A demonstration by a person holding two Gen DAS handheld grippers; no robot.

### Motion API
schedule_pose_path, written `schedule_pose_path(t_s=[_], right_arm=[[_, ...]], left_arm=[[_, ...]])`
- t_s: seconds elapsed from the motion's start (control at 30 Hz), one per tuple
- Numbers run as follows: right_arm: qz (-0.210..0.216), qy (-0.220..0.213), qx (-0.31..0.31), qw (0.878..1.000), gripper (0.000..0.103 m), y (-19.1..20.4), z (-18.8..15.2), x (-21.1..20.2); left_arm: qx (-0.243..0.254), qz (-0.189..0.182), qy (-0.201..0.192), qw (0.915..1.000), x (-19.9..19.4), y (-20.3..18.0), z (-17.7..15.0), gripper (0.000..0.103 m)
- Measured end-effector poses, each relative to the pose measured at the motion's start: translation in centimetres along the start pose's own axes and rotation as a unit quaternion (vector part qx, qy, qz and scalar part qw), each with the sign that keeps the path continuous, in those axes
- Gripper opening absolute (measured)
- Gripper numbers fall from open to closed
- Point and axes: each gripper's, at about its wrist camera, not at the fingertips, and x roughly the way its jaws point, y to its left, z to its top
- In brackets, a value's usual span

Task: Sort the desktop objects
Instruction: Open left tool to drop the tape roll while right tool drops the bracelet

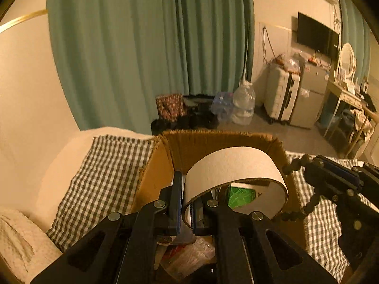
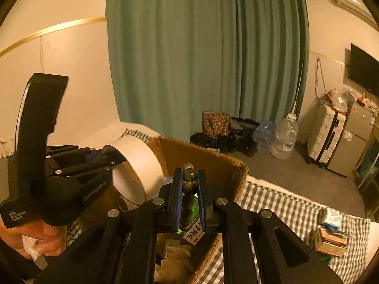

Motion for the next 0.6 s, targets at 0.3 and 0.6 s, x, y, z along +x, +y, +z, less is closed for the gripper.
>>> schedule_pose_path(t_s=[0.3,0.6], right_arm=[[0.013,0.046,0.005,0.999,0.011,-0.2,-1.9,5.2],[0.006,0.071,0.009,0.997,0.012,-1.0,-2.6,6.7]], left_arm=[[-0.002,0.009,0.069,0.9976,4.3,-0.1,-1.5,0.005],[-0.001,0.030,0.086,0.9958,5.1,-0.6,-1.6,0.034]])
